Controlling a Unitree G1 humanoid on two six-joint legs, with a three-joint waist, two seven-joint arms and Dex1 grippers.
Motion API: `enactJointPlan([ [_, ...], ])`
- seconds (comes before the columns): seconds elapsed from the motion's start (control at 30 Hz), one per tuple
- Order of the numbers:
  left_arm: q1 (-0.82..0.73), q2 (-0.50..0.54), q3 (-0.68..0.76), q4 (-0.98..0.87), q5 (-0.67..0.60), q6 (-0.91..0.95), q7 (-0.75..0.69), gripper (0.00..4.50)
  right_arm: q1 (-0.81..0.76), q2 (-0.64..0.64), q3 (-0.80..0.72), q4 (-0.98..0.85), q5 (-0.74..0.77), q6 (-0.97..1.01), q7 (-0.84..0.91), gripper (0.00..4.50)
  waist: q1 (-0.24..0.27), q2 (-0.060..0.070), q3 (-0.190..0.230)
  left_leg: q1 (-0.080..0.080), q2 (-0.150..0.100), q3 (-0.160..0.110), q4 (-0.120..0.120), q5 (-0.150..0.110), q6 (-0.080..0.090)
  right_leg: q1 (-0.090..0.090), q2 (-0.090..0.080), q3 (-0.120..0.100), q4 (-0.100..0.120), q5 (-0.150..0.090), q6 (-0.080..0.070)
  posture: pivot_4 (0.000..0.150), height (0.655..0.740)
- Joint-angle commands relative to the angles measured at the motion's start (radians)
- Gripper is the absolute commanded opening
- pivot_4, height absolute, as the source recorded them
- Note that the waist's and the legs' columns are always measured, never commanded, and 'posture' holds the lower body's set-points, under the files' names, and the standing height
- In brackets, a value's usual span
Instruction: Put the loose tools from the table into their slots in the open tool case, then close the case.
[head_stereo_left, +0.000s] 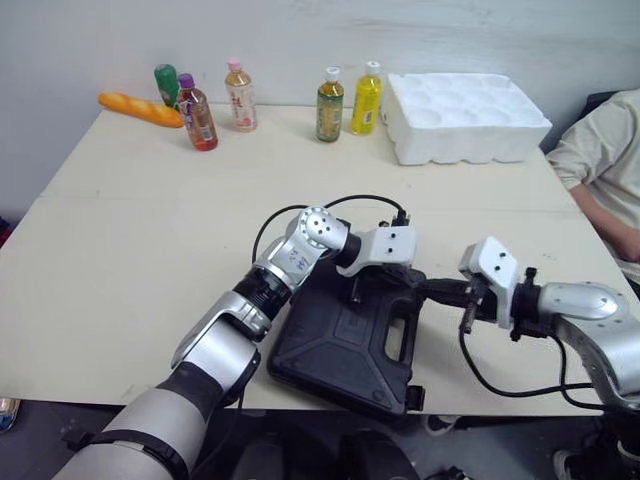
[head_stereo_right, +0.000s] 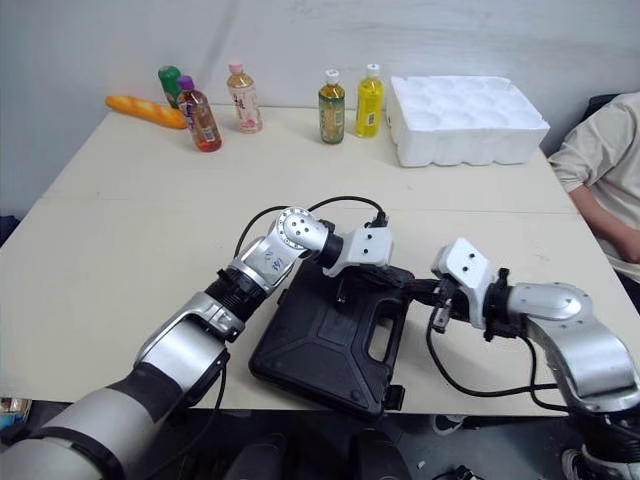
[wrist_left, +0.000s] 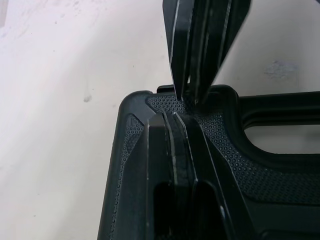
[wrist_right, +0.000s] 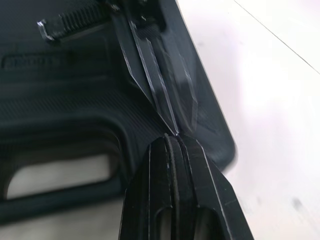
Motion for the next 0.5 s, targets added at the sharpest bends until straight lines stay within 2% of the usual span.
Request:
enactJointPlan([
  [0.03,0.078,0.048,-0.057,0.037,0.056,0.078,-0.054,0.06,0.054,-0.047,-0.102,-0.01,0.022,-0.019,0.028,0.0,0.002,0.0,0.0,0.0,0.0,0.0,0.0,0.0,0.0,0.0,0.0,0.0,0.0,0.0,0.0,0.15,0.74],
  [0.17,0.086,0.05,-0.056,0.012,0.057,0.083,-0.056,0.06,0.105,-0.057,-0.12,0.032,0.01,-0.045,0.04,0.0,0.002,0.001,0.0,0.0,0.0,0.0,0.0,0.0,0.0,0.001,0.0,-0.001,0.0,0.0,0.0,0.15,0.74],
  [0.37,0.092,0.032,-0.067,0.012,0.077,0.075,-0.038,0.06,0.056,0.009,0.006,0.092,-0.041,-0.094,0.01,0.0,0.003,0.003,0.002,0.0,0.0,-0.001,0.0,0.0,0.0,0.001,0.0,-0.001,-0.001,0.0,0.0,0.15,0.74],
  [0.5,0.091,0.029,-0.07,0.012,0.081,0.074,-0.039,0.06,-0.005,0.043,0.057,0.066,-0.027,-0.072,-0.002,0.0,0.005,0.004,0.003,-0.001,0.0,-0.001,0.0,0.0,0.0,0.001,0.0,-0.001,-0.001,0.0,0.0,0.15,0.74],
])
